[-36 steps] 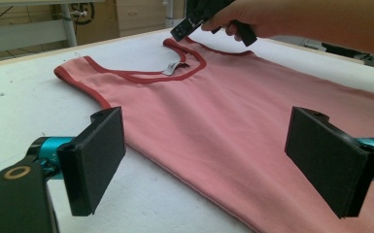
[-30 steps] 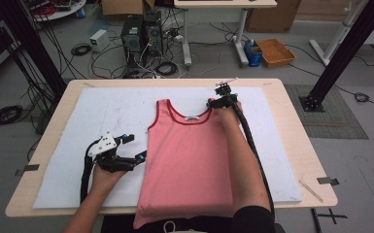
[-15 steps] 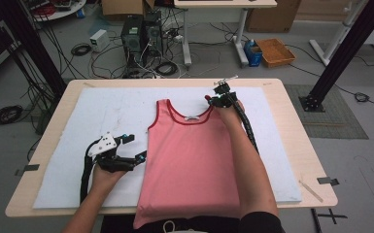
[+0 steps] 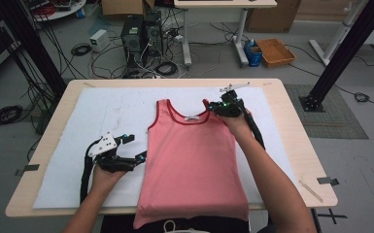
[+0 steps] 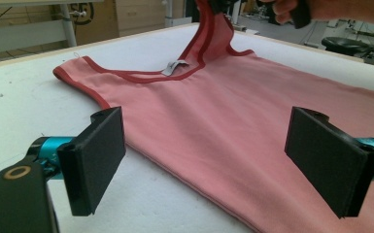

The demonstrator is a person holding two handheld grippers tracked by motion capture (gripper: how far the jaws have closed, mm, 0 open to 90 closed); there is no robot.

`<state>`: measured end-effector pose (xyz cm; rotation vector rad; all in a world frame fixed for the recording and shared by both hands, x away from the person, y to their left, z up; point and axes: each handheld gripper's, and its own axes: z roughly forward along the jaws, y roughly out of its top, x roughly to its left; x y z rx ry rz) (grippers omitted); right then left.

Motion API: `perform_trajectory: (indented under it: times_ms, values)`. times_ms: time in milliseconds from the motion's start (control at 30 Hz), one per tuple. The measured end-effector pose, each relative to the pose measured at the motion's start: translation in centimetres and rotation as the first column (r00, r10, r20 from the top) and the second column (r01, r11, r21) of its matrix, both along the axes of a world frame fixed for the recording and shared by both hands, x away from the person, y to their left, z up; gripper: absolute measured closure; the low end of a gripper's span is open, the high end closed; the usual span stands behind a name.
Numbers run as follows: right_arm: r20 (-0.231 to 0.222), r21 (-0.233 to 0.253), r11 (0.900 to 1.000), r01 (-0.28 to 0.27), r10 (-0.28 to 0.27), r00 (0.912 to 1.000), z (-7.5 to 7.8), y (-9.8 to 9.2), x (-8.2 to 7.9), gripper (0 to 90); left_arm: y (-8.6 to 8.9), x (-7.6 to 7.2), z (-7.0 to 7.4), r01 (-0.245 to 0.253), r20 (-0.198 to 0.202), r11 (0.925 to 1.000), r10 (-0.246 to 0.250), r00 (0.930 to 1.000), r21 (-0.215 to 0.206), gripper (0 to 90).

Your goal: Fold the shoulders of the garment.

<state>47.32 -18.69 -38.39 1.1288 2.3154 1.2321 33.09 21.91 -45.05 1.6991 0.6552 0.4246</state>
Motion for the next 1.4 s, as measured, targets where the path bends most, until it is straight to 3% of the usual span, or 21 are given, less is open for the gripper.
perform_trajectory:
  times_ms: [67,100,133,233,267,367,400,500,700,833,900,933,967,1233,1367,1400]
  values:
    - [0.013,-0.006,0.999,-0.032,0.032,0.9994,-0.3,-0.4,-2.0,81.4,0.0,0.0,0.0,0.001,0.002,1.0000,-0.001,1.0000,0.004,14.9]
    - [0.013,-0.006,0.999,-0.032,0.032,0.9994,-0.3,-0.4,-2.0,81.4,0.0,0.0,0.0,-0.001,0.002,1.0000,0.001,1.0000,0.003,14.9]
    - [0.038,-0.014,0.999,-0.049,0.049,0.9981,-0.4,-0.6,-3.3,81.4,0.0,0.0,0.0,0.000,0.001,1.0000,0.000,1.0000,0.004,14.9]
    - [0.052,-0.020,0.998,-0.060,0.061,0.9968,-0.5,-0.8,-4.5,82.1,0.0,0.0,0.0,-0.002,0.000,1.0000,0.002,1.0000,0.000,14.9]
    - [0.057,-0.041,0.997,-0.063,0.066,0.9962,-0.9,-0.8,-5.1,82.1,0.0,0.0,0.0,-0.002,-0.003,1.0000,0.002,1.0000,0.000,14.9]
    - [0.065,-0.065,0.996,-0.054,0.058,0.9962,-1.3,-0.8,-5.2,76.7,0.0,0.0,0.0,-0.004,-0.002,1.0000,0.004,1.0000,0.002,14.9]
    - [0.078,-0.073,0.996,-0.047,0.053,0.9955,-1.4,-0.7,-4.8,66.9,0.0,0.0,0.0,-0.005,-0.001,1.0000,0.005,1.0000,0.007,14.9]
    - [0.074,-0.068,0.996,-0.058,0.063,0.9952,-1.3,0.0,-3.9,53.1,0.0,0.0,0.0,-0.006,0.000,0.9999,0.006,1.0000,0.010,14.9]
    - [0.041,-0.105,0.984,-0.141,0.146,0.9885,-2.0,2.9,-3.5,51.3,0.0,0.0,0.0,-0.008,-0.003,1.0000,0.008,1.0000,0.005,14.9]
    - [-0.010,-0.202,0.965,-0.168,0.170,0.9854,-4.0,4.8,-3.3,58.8,-0.1,-0.1,0.0,-0.001,0.002,1.0000,0.001,1.0000,0.009,14.9]
    - [-0.040,-0.234,0.957,-0.172,0.167,0.9852,-5.1,5.0,-3.1,71.7,0.0,-0.1,0.0,0.000,0.005,1.0000,0.000,1.0000,0.010,14.9]
    - [-0.033,-0.218,0.963,-0.160,0.157,0.9871,-5.4,4.7,-3.1,81.6,0.0,-0.1,0.0,0.001,0.003,1.0000,-0.001,1.0000,0.009,14.9]
    - [-0.033,-0.218,0.963,-0.160,0.157,0.9871,-5.4,4.7,-3.1,81.6,0.0,0.0,0.0,0.002,0.003,1.0000,-0.002,1.0000,0.008,14.9]
    - [0.036,-0.165,0.973,-0.160,0.168,0.9851,-3.3,3.3,-4.4,85.1,0.0,0.0,0.0,-0.002,0.002,1.0000,0.002,1.0000,0.006,14.9]
    - [0.069,-0.164,0.968,-0.189,0.203,0.9768,-2.2,2.1,-5.8,85.0,0.0,0.0,0.0,-0.003,0.000,1.0000,0.003,1.0000,0.004,14.9]
    - [0.084,-0.185,0.963,-0.196,0.215,0.9730,-1.9,1.8,-6.2,85.0,0.0,0.0,0.0,-0.003,0.000,1.0000,0.003,1.0000,0.005,14.9]
